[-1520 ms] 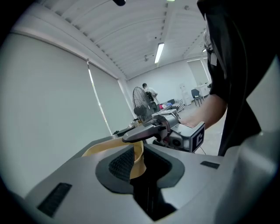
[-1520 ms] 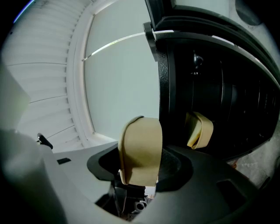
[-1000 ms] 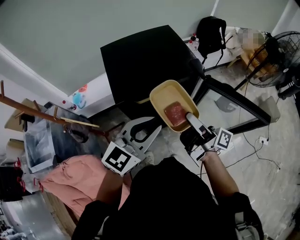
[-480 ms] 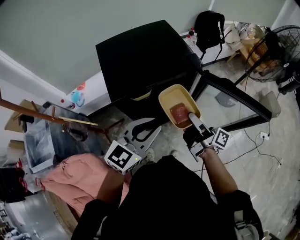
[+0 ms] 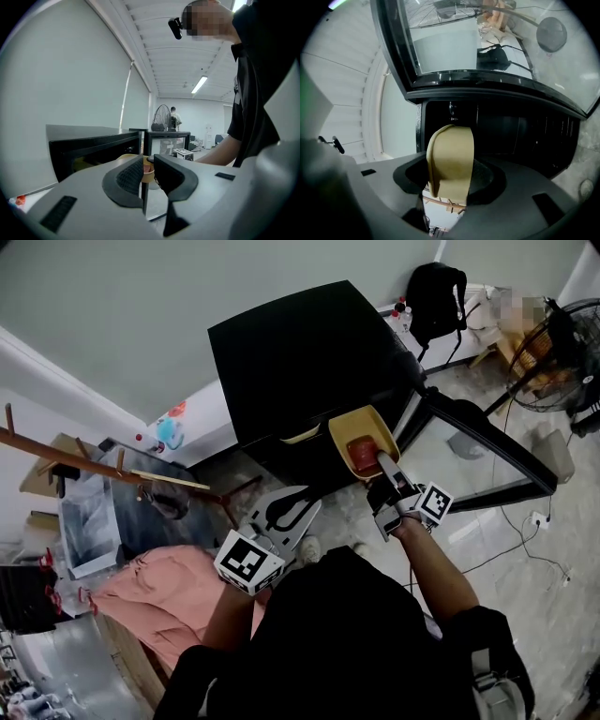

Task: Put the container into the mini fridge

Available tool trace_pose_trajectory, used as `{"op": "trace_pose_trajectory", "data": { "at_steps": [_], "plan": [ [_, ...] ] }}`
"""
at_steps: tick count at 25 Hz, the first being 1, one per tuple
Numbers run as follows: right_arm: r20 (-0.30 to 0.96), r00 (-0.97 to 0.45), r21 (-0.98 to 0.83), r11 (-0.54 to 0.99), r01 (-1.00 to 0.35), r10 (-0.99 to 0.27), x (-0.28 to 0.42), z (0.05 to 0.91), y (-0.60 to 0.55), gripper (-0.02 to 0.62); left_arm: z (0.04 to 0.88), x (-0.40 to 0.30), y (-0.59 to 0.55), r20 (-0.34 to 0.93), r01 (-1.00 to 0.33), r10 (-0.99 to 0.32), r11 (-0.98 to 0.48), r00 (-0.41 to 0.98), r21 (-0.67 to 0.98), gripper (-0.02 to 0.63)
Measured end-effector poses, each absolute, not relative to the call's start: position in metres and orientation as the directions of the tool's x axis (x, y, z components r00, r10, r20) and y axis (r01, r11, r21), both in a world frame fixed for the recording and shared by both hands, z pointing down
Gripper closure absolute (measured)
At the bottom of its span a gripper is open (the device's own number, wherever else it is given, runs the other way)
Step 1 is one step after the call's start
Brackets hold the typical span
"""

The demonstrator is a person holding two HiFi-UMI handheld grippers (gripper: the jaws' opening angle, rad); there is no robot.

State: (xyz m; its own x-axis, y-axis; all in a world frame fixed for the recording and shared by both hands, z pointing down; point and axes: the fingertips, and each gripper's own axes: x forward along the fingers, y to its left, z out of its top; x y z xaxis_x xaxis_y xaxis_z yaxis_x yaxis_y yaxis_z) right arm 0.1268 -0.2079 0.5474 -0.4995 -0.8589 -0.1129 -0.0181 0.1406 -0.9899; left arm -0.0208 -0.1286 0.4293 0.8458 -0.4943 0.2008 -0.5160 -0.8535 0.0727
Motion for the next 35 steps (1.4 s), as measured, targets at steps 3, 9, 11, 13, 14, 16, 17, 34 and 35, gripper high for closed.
{"op": "trace_pose_trajectory", "data": {
  "at_steps": [3,9,11,13,14,16,17,34,35],
  "plan": [
    [-0.101,-0.491,-0.992,0.126,-0.017,-0.865,0.127,0.555,-0.222,0.377,0.432,-0.026,-0.133,0.212,-0.538,-0.514,-0.84,0.831,0.07,0.523],
    [-0.091,-0.488,-0.994,0.108,-0.007,-0.868,0.124,0.565,-0.251,0.377,0.433,-0.034,-0.143,0.223,-0.576,-0.549,-0.814,0.806,0.077,0.523],
    [-0.09,-0.489,-0.995,0.103,-0.001,-0.868,0.12,0.568,-0.26,0.377,0.434,-0.038,-0.146,0.227,-0.587,-0.559,-0.806,0.797,0.078,0.523],
    [-0.089,-0.487,-0.995,0.098,0.007,-0.869,0.117,0.57,-0.269,0.377,0.435,-0.042,-0.148,0.233,-0.598,-0.569,-0.798,0.789,0.078,0.523],
    [-0.089,-0.486,-0.995,0.095,0.012,-0.869,0.116,0.57,-0.274,0.377,0.436,-0.042,-0.15,0.236,-0.603,-0.573,-0.794,0.785,0.078,0.523],
    [-0.089,-0.486,-0.996,0.092,0.019,-0.869,0.115,0.569,-0.281,0.377,0.438,-0.043,-0.151,0.245,-0.609,-0.577,-0.789,0.779,0.077,0.523],
    [-0.089,-0.487,-0.996,0.092,0.017,-0.869,0.115,0.57,-0.285,0.377,0.439,-0.044,-0.151,0.25,-0.612,-0.579,-0.788,0.776,0.076,0.523],
    [-0.094,-0.548,-0.993,0.12,-0.013,-0.831,0.1,0.566,-0.302,0.303,0.446,-0.044,-0.143,0.263,-0.624,-0.586,-0.775,0.767,0.094,0.523],
    [-0.094,-0.555,-0.992,0.126,-0.019,-0.826,0.099,0.565,-0.301,0.298,0.446,-0.044,-0.142,0.26,-0.623,-0.585,-0.776,0.768,0.096,0.523]
  ]
}}
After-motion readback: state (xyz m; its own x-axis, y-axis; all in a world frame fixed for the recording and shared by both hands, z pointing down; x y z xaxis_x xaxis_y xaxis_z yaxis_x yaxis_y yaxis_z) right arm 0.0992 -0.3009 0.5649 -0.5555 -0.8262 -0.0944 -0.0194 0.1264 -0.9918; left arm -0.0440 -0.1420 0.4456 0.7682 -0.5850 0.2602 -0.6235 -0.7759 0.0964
